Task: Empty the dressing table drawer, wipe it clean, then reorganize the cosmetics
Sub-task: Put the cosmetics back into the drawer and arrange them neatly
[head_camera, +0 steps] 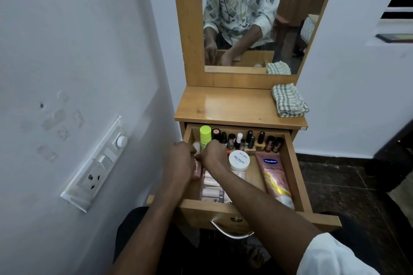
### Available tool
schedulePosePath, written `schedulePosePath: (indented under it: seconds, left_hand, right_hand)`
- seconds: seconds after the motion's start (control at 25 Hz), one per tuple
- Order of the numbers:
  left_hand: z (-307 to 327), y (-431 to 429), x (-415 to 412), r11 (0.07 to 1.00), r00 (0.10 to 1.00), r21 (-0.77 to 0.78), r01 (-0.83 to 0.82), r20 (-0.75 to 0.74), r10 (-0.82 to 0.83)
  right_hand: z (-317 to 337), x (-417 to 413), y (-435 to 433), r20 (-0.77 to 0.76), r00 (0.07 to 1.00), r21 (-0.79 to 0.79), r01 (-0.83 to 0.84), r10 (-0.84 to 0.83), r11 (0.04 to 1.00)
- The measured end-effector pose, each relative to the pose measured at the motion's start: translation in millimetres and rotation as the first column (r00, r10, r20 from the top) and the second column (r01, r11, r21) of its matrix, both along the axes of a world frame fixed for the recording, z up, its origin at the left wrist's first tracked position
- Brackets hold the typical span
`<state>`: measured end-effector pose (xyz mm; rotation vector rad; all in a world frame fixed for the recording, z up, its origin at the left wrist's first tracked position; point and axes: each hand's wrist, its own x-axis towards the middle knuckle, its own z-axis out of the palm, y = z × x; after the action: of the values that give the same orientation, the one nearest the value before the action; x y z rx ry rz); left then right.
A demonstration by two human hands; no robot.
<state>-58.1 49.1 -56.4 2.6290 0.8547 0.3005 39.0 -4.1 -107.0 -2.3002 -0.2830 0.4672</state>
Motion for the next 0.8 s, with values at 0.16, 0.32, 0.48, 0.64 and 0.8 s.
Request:
schedulePosePath:
  seconds: [0.16,0.32,0.48,0.64,0.8]
  left_hand:
    - [-7,-7,9,0.997,0.992,-0.027,0.071,-0.098,-0.074]
    - [-14,-7,25,0.991,0.931,-0.079,0.106,-0.341,-0.127]
    - [-21,-9,30,0.981,0.941,-0.159,0.115,-0.300,-0.159]
    - [-21,-10,33,0.988,0.924,-0.140,0.056,-0.367,-0.105]
    - [-21,-12,22,0.917,0.927,0.219,0.333,-0.251,-0.277]
  right_hand:
    - [-3,7,-1,-0.002,0.998,0.032,0.061,-0.061,0.998]
    - [4,27,-17,-0.087,0.996,0.039,0.011,-0.007,0.999]
    - [28,37,-61,0.102,0.941,-0.030,-0.320,0.322,0.947]
    - [35,33,-86,0.149,0.815,-0.226,-0.523,0.560,0.822]
    - [30,20,-99,0.103,0.679,-0.415,-0.635,0.727,0.652]
